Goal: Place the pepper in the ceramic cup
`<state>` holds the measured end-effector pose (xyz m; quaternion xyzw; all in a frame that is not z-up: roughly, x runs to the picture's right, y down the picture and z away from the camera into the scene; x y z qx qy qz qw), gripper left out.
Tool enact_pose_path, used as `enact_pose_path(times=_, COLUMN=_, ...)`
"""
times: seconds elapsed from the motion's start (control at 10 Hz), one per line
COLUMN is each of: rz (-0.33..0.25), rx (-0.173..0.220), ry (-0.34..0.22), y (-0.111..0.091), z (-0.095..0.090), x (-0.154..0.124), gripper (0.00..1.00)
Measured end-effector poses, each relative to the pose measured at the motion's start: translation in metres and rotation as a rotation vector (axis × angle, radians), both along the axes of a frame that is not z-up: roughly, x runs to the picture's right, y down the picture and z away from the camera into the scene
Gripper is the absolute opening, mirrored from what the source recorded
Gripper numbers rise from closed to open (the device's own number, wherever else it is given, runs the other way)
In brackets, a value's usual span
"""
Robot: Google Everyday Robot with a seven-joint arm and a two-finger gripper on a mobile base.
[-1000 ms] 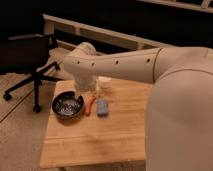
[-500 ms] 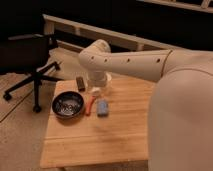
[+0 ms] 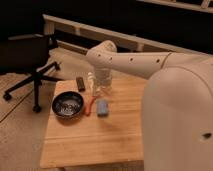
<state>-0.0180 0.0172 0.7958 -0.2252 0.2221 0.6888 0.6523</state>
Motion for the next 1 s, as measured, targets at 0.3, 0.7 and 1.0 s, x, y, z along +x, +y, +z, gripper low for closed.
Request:
enact_pose_path(times=0.3, rz=-0.014, rx=-0.022, ry=-0.005, y=0.003, z=0.007, x=0.0, gripper=0.56)
enact_pose_path(times=0.7, rz=-0.016, rx=-0.022, ry=-0.006, y=0.004, z=0.007, x=-0.002, gripper=0.56)
enact_pose_path(times=1.0, rz=-0.058, rx=-0.034, ry=-0.027, y=0.005, z=0.018, x=-0.017, gripper=0.56)
